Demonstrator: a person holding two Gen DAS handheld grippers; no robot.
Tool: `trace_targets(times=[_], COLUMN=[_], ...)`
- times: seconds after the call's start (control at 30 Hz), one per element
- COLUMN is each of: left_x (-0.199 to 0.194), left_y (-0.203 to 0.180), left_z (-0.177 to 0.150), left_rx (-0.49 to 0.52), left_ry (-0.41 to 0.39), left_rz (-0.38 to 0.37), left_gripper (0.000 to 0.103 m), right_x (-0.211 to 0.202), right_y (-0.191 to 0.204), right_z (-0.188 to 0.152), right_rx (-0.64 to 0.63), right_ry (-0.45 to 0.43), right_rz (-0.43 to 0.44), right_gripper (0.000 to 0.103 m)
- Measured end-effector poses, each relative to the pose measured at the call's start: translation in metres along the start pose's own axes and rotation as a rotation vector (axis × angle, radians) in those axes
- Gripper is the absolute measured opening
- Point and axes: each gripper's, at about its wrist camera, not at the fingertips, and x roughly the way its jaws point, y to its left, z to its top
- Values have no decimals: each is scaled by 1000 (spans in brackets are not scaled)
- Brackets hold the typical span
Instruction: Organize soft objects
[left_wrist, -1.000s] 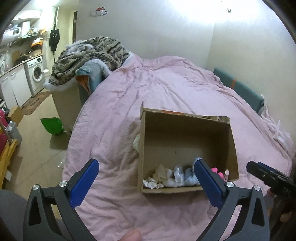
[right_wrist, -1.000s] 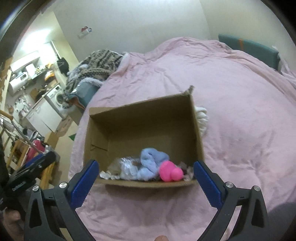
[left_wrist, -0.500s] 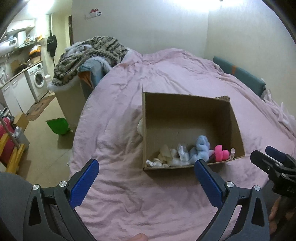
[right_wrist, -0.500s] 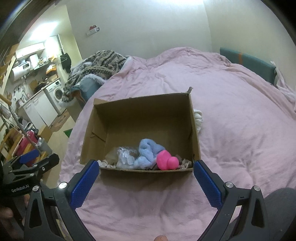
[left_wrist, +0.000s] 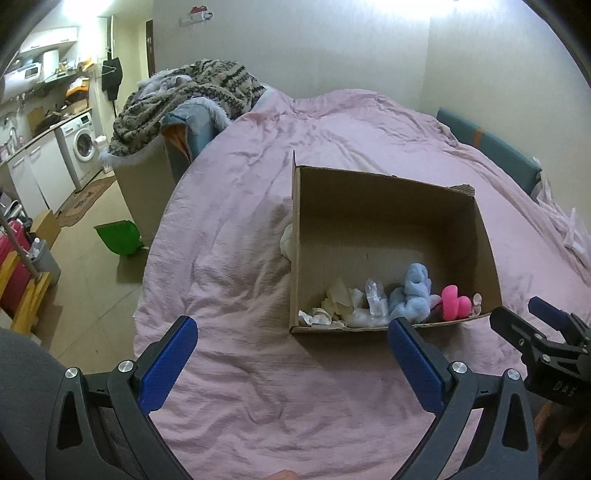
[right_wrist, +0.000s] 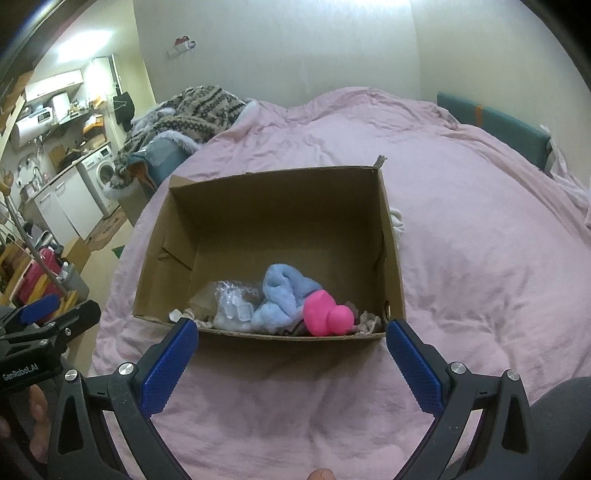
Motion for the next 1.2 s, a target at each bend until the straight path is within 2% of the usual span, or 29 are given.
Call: trace_targets(times=[1.2], left_x=[-2], left_y=[-4], left_z=[2], left_rx=[5], left_ry=[-13], left_rz=[-10], left_gripper=[102], right_x=[1], right_y=[3], right_z=[0], right_rx=[-16], right_ry=[1], right_rz=[-17], right_gripper=[103])
